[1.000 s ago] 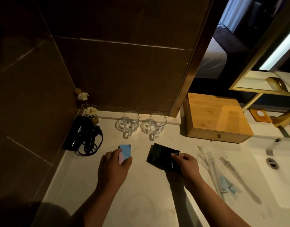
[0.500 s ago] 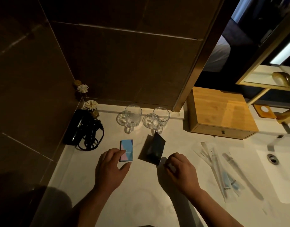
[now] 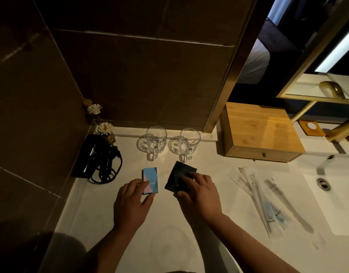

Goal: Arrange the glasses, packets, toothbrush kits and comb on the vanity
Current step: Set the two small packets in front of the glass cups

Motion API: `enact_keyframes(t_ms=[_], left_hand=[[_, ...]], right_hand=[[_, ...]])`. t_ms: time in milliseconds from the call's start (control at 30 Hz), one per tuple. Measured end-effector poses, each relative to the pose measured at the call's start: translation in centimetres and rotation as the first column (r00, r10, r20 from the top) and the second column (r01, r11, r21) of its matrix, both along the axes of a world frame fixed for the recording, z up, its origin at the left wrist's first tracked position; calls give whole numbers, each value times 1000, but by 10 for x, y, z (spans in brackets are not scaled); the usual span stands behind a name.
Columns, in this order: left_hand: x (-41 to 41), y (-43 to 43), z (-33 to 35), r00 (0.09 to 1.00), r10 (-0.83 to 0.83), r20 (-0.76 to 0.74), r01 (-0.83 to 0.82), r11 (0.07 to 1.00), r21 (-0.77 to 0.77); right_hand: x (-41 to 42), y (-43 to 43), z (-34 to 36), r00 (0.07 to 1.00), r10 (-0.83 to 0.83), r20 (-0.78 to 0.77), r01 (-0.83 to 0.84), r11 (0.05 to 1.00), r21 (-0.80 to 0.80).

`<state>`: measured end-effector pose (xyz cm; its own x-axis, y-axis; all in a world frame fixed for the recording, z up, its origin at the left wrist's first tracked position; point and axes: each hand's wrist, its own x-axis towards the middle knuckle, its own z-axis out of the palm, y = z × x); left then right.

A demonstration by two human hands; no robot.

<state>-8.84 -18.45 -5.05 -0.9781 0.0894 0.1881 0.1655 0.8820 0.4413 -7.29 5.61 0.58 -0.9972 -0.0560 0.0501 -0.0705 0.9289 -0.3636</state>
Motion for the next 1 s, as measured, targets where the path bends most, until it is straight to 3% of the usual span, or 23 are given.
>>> enact_keyframes(t_ms=[133,300,467,700,1000], left_hand=[[1,0,0,1000,-5,-3,5,1000,1],[0,2,3,1000,2,21,-2,1000,16],[-6,7,9,998,-45,49,46,999,-11],[-26,10,10,990,-144,6,144,990,15],[-28,11,11,988,-150,28,148,987,66]], right_hand=[[3,3,-1,994,106,-18,-106,994,5],[10,23,-5,997,71,-19,-72,992,-101],[10,23,-6,992,119,-32,-118,993,28],[-4,15,-5,998,33,-56,-31,999,21],[-15,17,-9,998,9,-70,-8,1000,12]])
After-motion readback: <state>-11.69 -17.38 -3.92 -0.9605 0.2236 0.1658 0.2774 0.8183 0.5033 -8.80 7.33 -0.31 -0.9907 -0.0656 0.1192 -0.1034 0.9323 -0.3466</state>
